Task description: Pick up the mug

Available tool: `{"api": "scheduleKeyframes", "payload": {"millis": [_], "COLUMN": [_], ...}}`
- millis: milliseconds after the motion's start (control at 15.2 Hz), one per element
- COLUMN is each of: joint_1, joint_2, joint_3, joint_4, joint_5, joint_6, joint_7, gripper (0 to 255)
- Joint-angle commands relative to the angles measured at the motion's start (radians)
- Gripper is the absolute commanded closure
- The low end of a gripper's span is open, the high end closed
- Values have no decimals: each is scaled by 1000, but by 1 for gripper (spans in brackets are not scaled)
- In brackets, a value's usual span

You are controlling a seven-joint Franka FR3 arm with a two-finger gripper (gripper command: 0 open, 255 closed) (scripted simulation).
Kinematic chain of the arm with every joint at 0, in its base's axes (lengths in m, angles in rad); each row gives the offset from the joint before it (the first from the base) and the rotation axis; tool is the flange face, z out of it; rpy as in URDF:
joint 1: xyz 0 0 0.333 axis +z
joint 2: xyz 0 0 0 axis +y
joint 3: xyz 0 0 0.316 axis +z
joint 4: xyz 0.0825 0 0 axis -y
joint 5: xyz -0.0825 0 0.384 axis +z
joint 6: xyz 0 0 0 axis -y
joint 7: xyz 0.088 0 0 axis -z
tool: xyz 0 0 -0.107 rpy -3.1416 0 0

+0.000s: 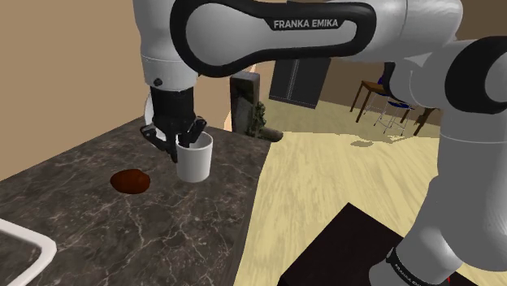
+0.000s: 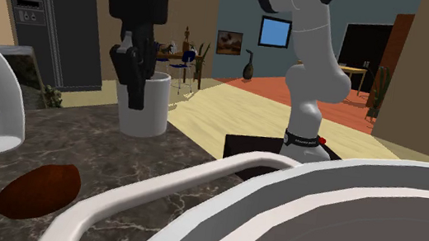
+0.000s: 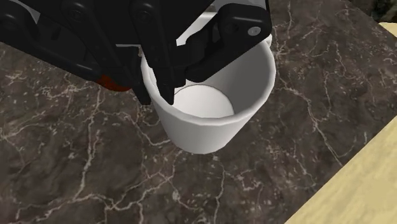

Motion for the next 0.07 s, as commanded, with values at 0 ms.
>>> {"api": "scheduleKeyframes", "payload": {"millis": [0], "joint_1": [0], "joint_2": [-2], "joint_3": [0], "joint_4": [4], "joint_5": [1], "joint_6": [-6], "joint_7": [-1], "gripper": [255]}}
